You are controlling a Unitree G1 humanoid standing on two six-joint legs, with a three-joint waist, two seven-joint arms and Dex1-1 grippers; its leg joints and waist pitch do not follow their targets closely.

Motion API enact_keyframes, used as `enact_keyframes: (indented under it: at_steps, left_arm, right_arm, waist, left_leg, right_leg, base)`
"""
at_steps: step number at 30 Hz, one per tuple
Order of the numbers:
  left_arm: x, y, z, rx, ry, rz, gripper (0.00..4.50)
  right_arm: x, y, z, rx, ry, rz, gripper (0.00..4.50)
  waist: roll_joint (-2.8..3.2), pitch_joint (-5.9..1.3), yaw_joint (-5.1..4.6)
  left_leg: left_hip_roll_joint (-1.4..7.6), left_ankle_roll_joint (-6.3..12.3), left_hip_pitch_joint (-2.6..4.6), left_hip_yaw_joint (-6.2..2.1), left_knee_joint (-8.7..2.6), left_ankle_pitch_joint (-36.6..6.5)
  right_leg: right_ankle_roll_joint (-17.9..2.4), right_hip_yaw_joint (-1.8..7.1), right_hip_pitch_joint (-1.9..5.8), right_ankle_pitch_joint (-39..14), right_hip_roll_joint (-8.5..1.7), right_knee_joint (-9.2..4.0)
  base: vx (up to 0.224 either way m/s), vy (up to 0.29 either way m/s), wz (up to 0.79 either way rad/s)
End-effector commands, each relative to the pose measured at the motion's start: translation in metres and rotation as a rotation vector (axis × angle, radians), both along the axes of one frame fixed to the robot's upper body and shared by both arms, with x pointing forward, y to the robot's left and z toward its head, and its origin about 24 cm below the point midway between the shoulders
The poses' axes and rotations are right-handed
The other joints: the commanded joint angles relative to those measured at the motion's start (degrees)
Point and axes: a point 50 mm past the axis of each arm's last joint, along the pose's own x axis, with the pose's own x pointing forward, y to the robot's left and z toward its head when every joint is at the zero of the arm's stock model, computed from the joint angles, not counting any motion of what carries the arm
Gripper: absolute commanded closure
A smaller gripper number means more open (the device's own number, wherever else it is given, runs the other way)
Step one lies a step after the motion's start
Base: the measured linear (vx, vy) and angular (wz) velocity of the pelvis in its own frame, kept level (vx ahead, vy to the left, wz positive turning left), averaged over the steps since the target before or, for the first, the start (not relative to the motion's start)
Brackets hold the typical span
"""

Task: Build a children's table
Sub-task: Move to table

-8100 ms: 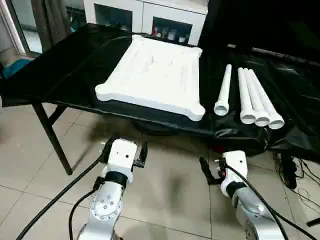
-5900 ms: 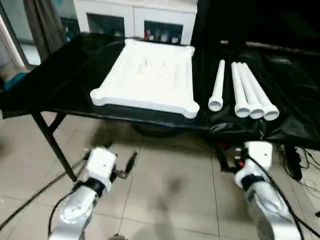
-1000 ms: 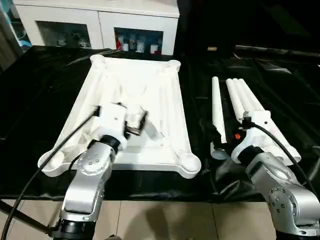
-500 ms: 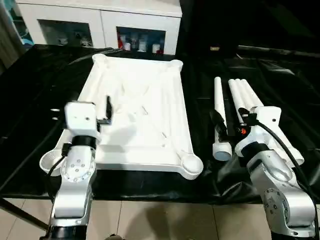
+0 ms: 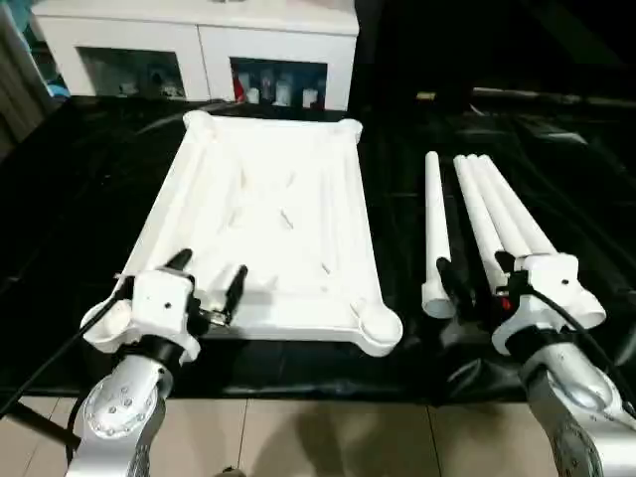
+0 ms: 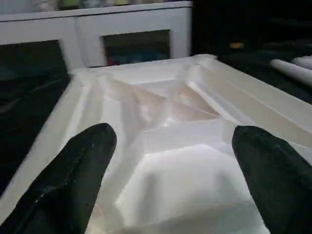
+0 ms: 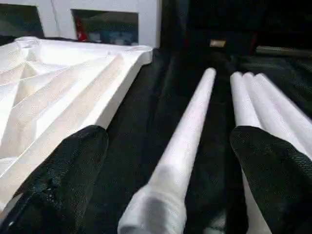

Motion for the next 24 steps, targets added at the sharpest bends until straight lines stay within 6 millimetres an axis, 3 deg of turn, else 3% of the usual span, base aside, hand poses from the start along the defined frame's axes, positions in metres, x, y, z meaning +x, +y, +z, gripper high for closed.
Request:
enact_keyframes:
  at_steps: [1, 2, 3, 5, 6, 7, 8, 9, 10, 11, 12, 13, 14, 15, 16, 17, 18, 19, 20, 21, 22, 24]
  left_arm:
    - [0.009, -0.007, 0.0, 0.041, 0.005, -0.003, 0.11]
    - [0.013, -0.009, 0.002, 0.043, -0.01, -0.004, 0.11]
    - [0.014, -0.009, 0.003, 0.045, -0.014, -0.001, 0.11]
    - [0.021, -0.011, 0.007, 0.04, -0.036, 0.025, 0.11]
    - [0.026, -0.012, 0.009, 0.036, -0.046, 0.038, 0.11]
    - [0.029, -0.014, 0.01, 0.04, -0.047, 0.041, 0.11]
    - [0.031, -0.015, 0.011, 0.044, -0.047, 0.041, 0.11]
    - [0.032, -0.016, 0.011, 0.045, -0.044, 0.039, 0.11]
    - [0.032, -0.016, 0.011, 0.045, -0.044, 0.039, 0.11]
    - [0.033, -0.017, 0.011, 0.046, -0.042, 0.041, 0.11]
    - [0.034, -0.018, 0.01, 0.041, -0.035, 0.042, 0.11]
    - [0.034, -0.018, 0.008, 0.044, -0.027, 0.043, 0.11]
    - [0.034, -0.017, 0.007, 0.054, -0.019, 0.042, 0.11]
    - [0.033, -0.015, 0.004, 0.066, -0.008, 0.041, 0.11]
    - [0.033, -0.014, 0.003, 0.076, -0.002, 0.042, 0.11]
    - [0.034, -0.011, 0.002, 0.09, 0.014, 0.051, 0.11]
    - [0.035, -0.01, 0.002, 0.097, 0.012, 0.052, 0.11]
    - [0.037, -0.008, 0.004, 0.092, 0.009, 0.04, 0.11]
    - [0.037, -0.008, 0.004, 0.091, 0.008, 0.039, 0.11]
    - [0.038, -0.007, 0.005, 0.094, 0.008, 0.037, 0.11]
    - [0.039, -0.006, 0.006, 0.094, 0.007, 0.035, 0.11]
    - [0.04, -0.004, 0.007, 0.097, 0.007, 0.035, 0.11]
  right_arm:
    - [0.008, 0.004, 0.003, -0.041, -0.024, -0.007, 0.0]
    - [0.011, 0.005, 0.004, -0.067, -0.033, -0.006, 0.0]
    - [0.012, 0.005, 0.004, -0.074, -0.034, -0.006, 0.0]
    - [0.016, 0.007, 0.003, -0.095, -0.027, -0.009, 0.0]
    - [0.017, 0.009, 0.001, -0.107, -0.021, -0.001, 0.0]
    - [0.018, 0.011, 0.0, -0.115, -0.018, 0.01, 0.0]
    - [0.019, 0.012, 0.0, -0.118, -0.017, 0.016, 0.0]
    - [0.02, 0.013, -0.001, -0.113, -0.011, 0.015, 0.0]
    - [0.02, 0.013, -0.001, -0.113, -0.011, 0.015, 0.0]
    - [0.021, 0.013, -0.002, -0.107, -0.006, 0.013, 0.0]
    - [0.022, 0.014, -0.002, -0.086, -0.001, 0.013, 0.0]
    - [0.024, 0.015, -0.002, -0.062, 0.008, 0.007, 0.0]
    - [0.025, 0.015, -0.003, -0.055, 0.019, 0.003, 0.0]
    - [0.026, 0.016, -0.003, -0.055, 0.024, 0.017, 0.0]
    - [0.026, 0.017, -0.003, -0.06, 0.026, 0.028, 0.0]
    - [0.026, 0.019, -0.003, -0.058, 0.025, 0.038, 0.0]
    - [0.027, 0.021, -0.002, -0.045, 0.024, 0.049, 0.0]
    - [0.027, 0.024, -0.002, -0.027, 0.023, 0.059, 0.0]
    - [0.027, 0.024, -0.002, -0.025, 0.022, 0.06, 0.0]
    - [0.027, 0.025, -0.002, -0.025, 0.022, 0.062, 0.0]
    - [0.028, 0.027, -0.002, -0.021, 0.022, 0.072, 0.0]
    - [0.029, 0.03, -0.001, -0.017, 0.022, 0.082, 0.0]
  waist:
    - [0.2, -2.17, -0.12]
    - [0.12, -2.17, -0.24]
    - [0.25, -2.27, -0.13]
    - [0.18, -2.39, -0.16]
    - [-0.06, -2.32, -0.34]
    - [1.04, -2.74, -0.51]
    - [1.43, -2.99, -1.0]
    - [2.48, -2.76, -1.57]
    - [2.96, -2.81, -2.78]
    - [3.49, -3.11, -3.61]
    - [3.18, -2.39, -2.86]
    - [1.97, -2.34, -2.52]
    - [1.18, -2.26, -2.21]
    - [-1.34, -2.78, -0.22]
    - [-1.64, -3.08, 1.83]
    - [-1.88, -3.01, 2.44]
    - [-1.74, -3.24, 2.81]
    - [-0.65, -2.96, 2.78]
    - [-0.32, -2.99, 3.01]
    - [0.03, -2.88, 3.07]
    - [0.21, -2.89, 3.32]
    - [0.38, -3.0, 3.38]
  left_leg:
    - [1.27, -2.06, 0.76, -0.47, -4.83, -21.0]
    - [1.17, -2.26, 0.46, -0.54, -4.92, -20.7]
    - [1.26, -2.42, 0.68, -0.51, -4.79, -20.6]
    - [1.22, -2.38, 0.48, -0.44, -4.76, -19.5]
    - [0.03, 1.88, -3.21, -3.08, -6.4, -17.2]
    - [0.41, 3.6, -1.76, -4.95, -5.55, -17.0]
    - [0.7, 4.23, -1.93, -5.98, -5.37, -17.0]
    - [2.11, 5.91, -1.56, -8.94, -6.25, -18.8]
    - [3.7, 9.63, -0.35, -12.87, -7.53, -19.8]
    - [7.83, 9.73, 2.59, -11.65, -7.42, -18.2]
    - [8.83, 11.56, 1.65, -10.53, -8.05, -18.9]
    - [7.15, 13.94, 1.18, -8.04, -7.3, -18.5]
    - [4.89, 14.13, 0.44, -6.06, -5.62, -18.1]
    - [-2.7, 10.54, -1.58, -0.56, 2.18, -12.5]
    - [-1.75, 5.94, -2.19, -0.69, 2.01, -2.8]
    - [-1.21, 5.0, -2.68, -0.74, 1.0, -0.9]
    - [-0.56, 4.26, -2.6, -0.72, 0.0, -0.4]
    - [0.52, 2.1, -2.06, -1.51, -2.03, -2.4]
    - [0.46, 1.78, -1.69, -1.59, -2.19, -3.5]
    - [0.93, 1.03, -0.94, -1.59, -2.54, -5.8]
    - [1.32, 0.04, -0.73, -1.65, -2.87, -6.7]
    - [1.91, -0.3, -0.36, -1.85, -3.31, -7.2]
  right_leg:
    - [-3.8, 1.66, 0.57, -21.5, -2.63, -5.48]
    - [-3.3, 1.58, 0.76, -22.5, -2.73, -5.53]
    - [-3.2, 1.64, 0.52, -22.4, -2.8, -5.54]
    - [-3.4, 1.7, 0.74, -20.6, -2.76, -5.4]
    - [-3.9, -1.78, 3.82, -17.3, -3.53, -4.29]
    - [-7.0, -3.26, 2.84, -11.8, -2.97, -4.24]
    - [-9.1, -3.99, 3.4, -8.9, -3.01, -3.77]
    - [-13.3, -5.52, 3.42, -6.1, -1.66, -2.4]
    - [-17.2, -6.19, 2.88, -7.1, -0.23, 0.39]
    - [-16.8, -5.03, 0.7, -7.3, -0.51, 0.98]
    - [-15.7, -4.37, 0.5, -6.7, -1.25, 2.99]
    - [-16.4, -2.86, 0.53, -3.8, -2.53, 1.8]
    - [-18.5, -1.69, 0.68, -3.0, -3.64, -0.69]
    - [-17.8, -0.18, 2.81, -11.0, -6.44, -6.11]
    - [-8.2, 0.84, 3.68, -22.4, -7.86, -6.35]
    - [-3.5, 1.28, 3.77, -23.5, -7.3, -5.9]
    - [0.0, 1.37, 3.87, -22.4, -6.83, -5.3]
    - [3.7, -0.31, 3.58, -16.3, -5.23, -4.44]
    - [4.1, -0.58, 3.41, -14.9, -4.76, -4.54]
    - [3.0, -0.74, 2.97, -13.7, -4.25, -4.61]
    - [1.2, -0.87, 3.03, -13.0, -3.76, -4.33]
    - [-0.7, -0.86, 3.17, -10.7, -3.79, -4.04]
  base:
    - [0.0, 0.0, 0.0]
    - [0.0, 0.0, 0.0]
    - [0.0, 0.0, 0.0]
    - [0.0, 0.0, 0.0]
    - [-0.009, -0.005, 0.23]
    - [-0.009, -0.005, 0.23]
    - [0.012, -0.024, 0.51]
    - [0.033, -0.056, 0.54]
    - [0.033, -0.056, 0.54]
    - [0.029, -0.099, 0.45]
    - [0.046, -0.159, 0.31]
    - [0.046, -0.159, 0.31]
    - [0.052, -0.201, 0.23]
    - [0.042, -0.191, 0.07]
    - [0.042, -0.191, 0.07]
    - [0.016, -0.157, -0.01]
    - [-0.003, -0.126, -0.05]
    - [-0.003, -0.126, -0.05]
    - [-0.001, -0.096, -0.08]
    - [0.002, -0.052, -0.02]
    - [0.002, -0.052, -0.02]
    - [0.0, 0.0, 0.0]
